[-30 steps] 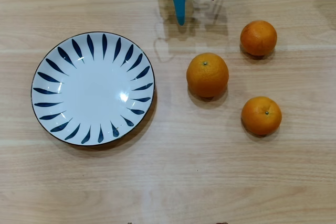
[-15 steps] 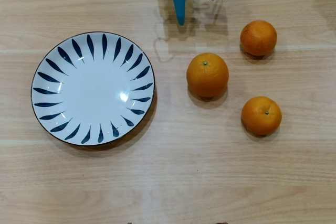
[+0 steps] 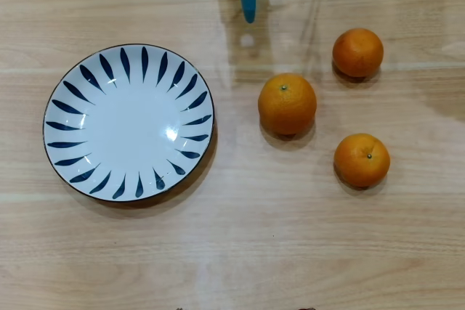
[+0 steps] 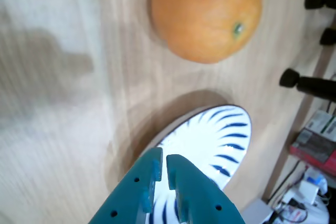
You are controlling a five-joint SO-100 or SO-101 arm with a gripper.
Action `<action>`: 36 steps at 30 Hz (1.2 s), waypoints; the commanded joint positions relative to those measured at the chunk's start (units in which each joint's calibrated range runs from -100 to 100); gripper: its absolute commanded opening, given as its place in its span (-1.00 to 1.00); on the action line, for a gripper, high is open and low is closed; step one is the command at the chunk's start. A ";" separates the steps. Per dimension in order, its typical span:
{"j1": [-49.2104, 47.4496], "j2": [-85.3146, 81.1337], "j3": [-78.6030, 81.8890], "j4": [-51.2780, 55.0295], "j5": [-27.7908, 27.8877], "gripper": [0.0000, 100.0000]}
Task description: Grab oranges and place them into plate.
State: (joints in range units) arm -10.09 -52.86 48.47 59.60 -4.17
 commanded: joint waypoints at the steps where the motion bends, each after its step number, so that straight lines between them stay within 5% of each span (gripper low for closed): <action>1: -0.64 14.23 -21.63 8.42 -0.17 -0.96; 8: -1.60 28.93 -40.91 22.18 -0.22 -0.96; 18: -5.64 38.32 -44.53 22.09 -1.11 -0.93; 28: -8.62 41.02 -44.90 22.18 -3.35 -0.07; 36: -11.04 42.88 -44.90 22.61 -3.25 0.09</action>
State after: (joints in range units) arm -20.47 -11.13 6.33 81.65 -7.25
